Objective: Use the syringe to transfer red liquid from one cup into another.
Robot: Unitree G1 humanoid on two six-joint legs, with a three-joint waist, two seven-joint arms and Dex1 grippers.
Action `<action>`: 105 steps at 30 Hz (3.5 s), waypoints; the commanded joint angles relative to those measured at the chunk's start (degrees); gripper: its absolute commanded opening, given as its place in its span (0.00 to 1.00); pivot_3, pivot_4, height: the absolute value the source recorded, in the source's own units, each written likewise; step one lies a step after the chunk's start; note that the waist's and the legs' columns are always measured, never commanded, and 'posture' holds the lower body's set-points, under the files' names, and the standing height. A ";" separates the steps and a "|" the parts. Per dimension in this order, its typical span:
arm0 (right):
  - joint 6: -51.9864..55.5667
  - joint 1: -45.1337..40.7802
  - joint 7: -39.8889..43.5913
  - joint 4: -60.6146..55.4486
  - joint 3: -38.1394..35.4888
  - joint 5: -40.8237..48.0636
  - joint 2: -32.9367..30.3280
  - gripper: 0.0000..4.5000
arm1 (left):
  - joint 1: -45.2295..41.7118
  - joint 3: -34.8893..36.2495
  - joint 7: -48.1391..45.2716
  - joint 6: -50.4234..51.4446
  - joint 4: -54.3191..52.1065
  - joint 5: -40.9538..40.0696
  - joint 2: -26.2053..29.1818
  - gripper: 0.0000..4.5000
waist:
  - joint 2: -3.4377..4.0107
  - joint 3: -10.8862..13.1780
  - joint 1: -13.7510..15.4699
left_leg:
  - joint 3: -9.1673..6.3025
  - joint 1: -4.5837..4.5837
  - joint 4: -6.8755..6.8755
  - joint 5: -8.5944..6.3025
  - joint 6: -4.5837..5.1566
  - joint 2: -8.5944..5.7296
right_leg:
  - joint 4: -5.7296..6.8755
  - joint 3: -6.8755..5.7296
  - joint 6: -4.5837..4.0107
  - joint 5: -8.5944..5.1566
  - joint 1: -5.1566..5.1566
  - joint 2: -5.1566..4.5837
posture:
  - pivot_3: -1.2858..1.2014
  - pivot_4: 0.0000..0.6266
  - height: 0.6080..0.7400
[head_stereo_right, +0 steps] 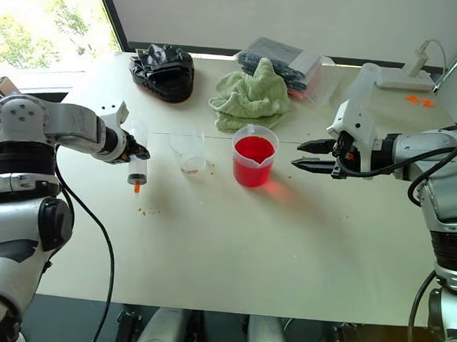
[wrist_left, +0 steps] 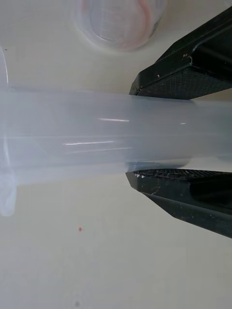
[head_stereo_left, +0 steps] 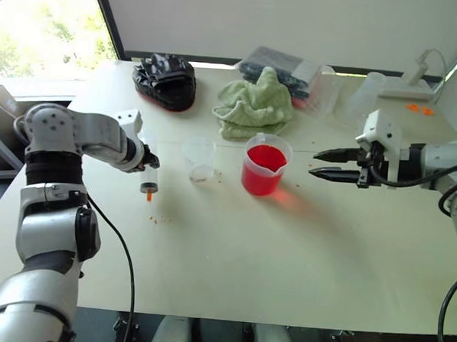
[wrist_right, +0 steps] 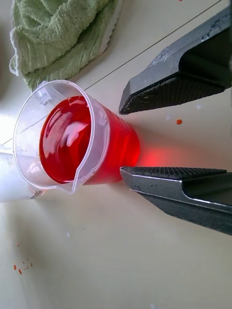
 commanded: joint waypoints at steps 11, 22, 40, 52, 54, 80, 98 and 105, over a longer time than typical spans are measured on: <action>-3.09 -1.64 -5.21 -0.60 -3.24 -0.17 2.22 0.39 | -19.84 -8.92 -39.64 -20.51 -0.01 23.22 3.20 0.30 | -0.09 0.05 0.23 | -0.01 -0.06 -0.01 0.00 -0.01 -0.09 | -0.03 -0.06 0.00 0.00 -0.01 -0.02 | 0.52 0.24 0.78; -1.03 1.38 -16.35 -3.90 -11.28 1.96 6.08 0.39 | -25.70 -16.40 -85.35 -56.10 13.16 38.76 -12.23 0.30 | -0.10 0.06 0.15 | 0.03 -0.10 -0.13 0.01 -0.01 -0.09 | -0.07 -0.05 0.00 0.00 -0.03 0.02 | 0.52 0.24 0.78; 14.67 -2.64 -35.21 -10.76 -20.44 12.70 13.16 0.39 | -14.14 -18.76 -117.00 -75.82 14.97 49.12 -21.63 0.30 | -0.07 0.04 0.05 | 0.06 -0.04 -0.16 0.00 0.01 0.00 | -0.03 0.02 0.00 0.00 -0.04 0.12 | 0.52 0.24 0.78; 30.94 -14.06 -46.37 -9.83 -22.45 25.71 19.95 0.39 | -4.94 -19.83 -118.09 -75.66 5.23 51.80 -22.47 0.30 | -0.07 0.04 0.14 | 0.05 -0.11 -0.16 -0.02 0.04 0.02 | -0.01 0.02 0.00 0.00 -0.04 0.09 | 0.52 0.24 0.78; 31.95 -15.78 -47.79 -9.51 -22.95 27.87 21.41 0.39 | -4.20 -19.87 -118.00 -75.12 4.29 51.68 -22.43 0.30 | -0.07 0.04 0.08 | 0.05 -0.11 -0.16 -0.02 0.04 0.02 | -0.01 0.02 0.00 0.00 -0.05 0.09 | 0.52 0.24 0.78; 34.44 -16.74 -47.58 -9.77 -18.32 32.91 18.69 0.39 | -5.00 -19.78 -115.77 -89.99 16.78 58.97 -25.97 0.30 | -0.06 0.03 0.11 | 0.05 -0.11 -0.19 -0.03 0.05 0.04 | -0.03 0.00 0.00 0.00 -0.05 0.10 | 0.52 0.24 0.78; 30.80 -16.22 -51.77 -10.05 -13.39 26.29 21.22 0.39 | -4.53 -20.11 -116.26 -90.42 15.15 58.92 -26.07 0.30 | -0.06 0.03 0.10 | 0.05 -0.12 -0.19 -0.03 0.06 0.04 | -0.04 0.00 0.00 0.00 -0.05 0.10 | 0.52 0.24 0.78; 31.22 -15.84 -52.86 -10.08 -13.71 26.37 22.35 0.39 | -4.44 -20.08 -116.51 -90.43 15.02 59.06 -26.15 0.30 | -0.06 0.03 0.10 | 0.05 -0.12 -0.19 -0.03 0.06 0.03 | -0.04 0.00 0.00 0.00 -0.05 0.10 | 0.52 0.24 0.78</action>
